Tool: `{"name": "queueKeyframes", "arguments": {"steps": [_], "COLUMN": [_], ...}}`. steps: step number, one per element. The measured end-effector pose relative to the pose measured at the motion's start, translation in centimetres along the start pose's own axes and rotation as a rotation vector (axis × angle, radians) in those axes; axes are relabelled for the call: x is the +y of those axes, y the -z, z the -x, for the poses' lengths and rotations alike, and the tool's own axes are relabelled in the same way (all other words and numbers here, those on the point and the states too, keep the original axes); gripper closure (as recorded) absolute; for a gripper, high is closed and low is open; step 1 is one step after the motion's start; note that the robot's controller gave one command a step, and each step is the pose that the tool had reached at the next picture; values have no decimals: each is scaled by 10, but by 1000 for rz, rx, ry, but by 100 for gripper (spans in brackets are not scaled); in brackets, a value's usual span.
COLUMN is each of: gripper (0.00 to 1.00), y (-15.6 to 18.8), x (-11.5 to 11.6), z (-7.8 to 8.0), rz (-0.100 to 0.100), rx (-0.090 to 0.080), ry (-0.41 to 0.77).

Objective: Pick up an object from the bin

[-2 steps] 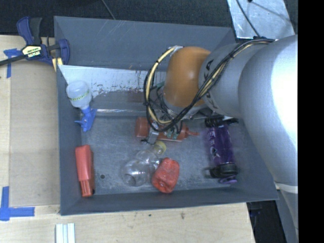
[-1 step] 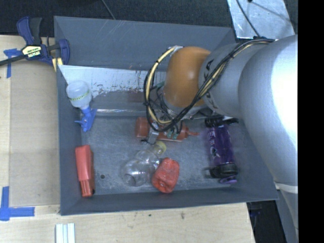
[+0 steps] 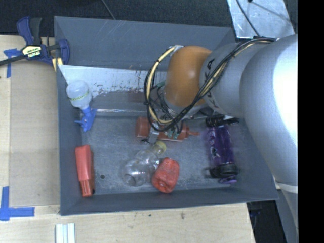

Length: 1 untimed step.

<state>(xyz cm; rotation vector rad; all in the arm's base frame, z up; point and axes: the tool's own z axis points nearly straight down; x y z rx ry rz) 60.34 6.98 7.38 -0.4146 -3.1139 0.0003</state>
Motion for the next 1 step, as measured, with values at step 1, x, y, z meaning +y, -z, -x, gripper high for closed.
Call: {"name": "queueKeyframes", "arguments": {"steps": [1], "gripper": [100], "y": [13], "x": [-1], "z": [-1], "rz": [-2], "rx": [6], "ry": [0]}}
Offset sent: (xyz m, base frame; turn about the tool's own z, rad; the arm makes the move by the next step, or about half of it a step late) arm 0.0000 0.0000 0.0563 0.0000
